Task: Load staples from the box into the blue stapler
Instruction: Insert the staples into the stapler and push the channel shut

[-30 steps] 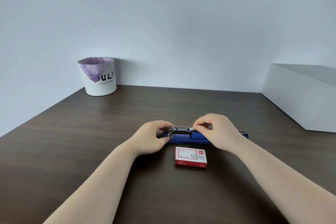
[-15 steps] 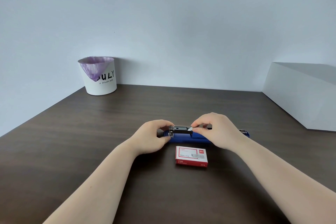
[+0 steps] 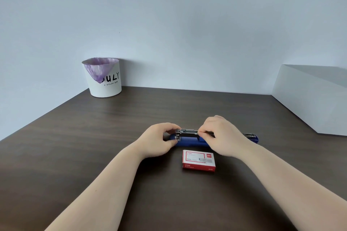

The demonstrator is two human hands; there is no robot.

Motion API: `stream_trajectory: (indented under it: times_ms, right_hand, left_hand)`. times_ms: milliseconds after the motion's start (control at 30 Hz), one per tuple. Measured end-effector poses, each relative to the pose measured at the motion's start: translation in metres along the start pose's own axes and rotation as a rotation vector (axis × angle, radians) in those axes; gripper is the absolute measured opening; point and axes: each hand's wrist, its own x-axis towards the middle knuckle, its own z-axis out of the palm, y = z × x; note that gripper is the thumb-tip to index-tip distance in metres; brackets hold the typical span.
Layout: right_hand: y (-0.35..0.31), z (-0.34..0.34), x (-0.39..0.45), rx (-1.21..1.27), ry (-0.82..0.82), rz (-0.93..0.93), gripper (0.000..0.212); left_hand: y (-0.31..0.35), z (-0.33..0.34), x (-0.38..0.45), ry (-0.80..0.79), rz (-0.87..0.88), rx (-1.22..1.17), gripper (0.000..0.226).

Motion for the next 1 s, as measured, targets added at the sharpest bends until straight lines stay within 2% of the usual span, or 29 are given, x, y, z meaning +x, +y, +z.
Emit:
stream_trajectory:
  times_ms: [367,533,667,733,833,933,1000]
  right_hand:
    - [-0.012,0.007,0.015,0.001,-0.074,-0.046,0.024]
    - [-0.005,-0.001,0.007,0.065,-0.043,0.012,0.018]
    - [-0.001,-0.012,-0.003,0.069,-0.067,0.039,0.032]
    - [0.003,-0.016,-0.008,0.017,-0.101,0.057,0.04]
    - [0.013,-0.024,-0.013,-0.185,-0.208,0.127,0.052]
    - [0.027,-0.031,-0.02,-0.291,-0.316,0.216,0.044]
    - [0.037,-0.034,-0.023,-0.303,-0.306,0.273,0.034]
  left_hand:
    - [-0.001,0.0,0.0,0.01,-0.005,-0.007,0.029]
    - [-0.002,0.0,-0.001,0.007,-0.011,-0.026,0.029]
    - [-0.004,0.0,0.0,0.02,-0.009,-0.007,0.032]
    - [-0.002,0.0,0.0,0.019,-0.008,-0.001,0.035]
    - [0.002,-0.001,-0.004,0.019,-0.023,0.019,0.036]
    - [0.006,-0.001,-0.007,0.029,-0.041,0.037,0.033]
    - [0.006,-0.001,-0.007,0.025,-0.053,0.046,0.029]
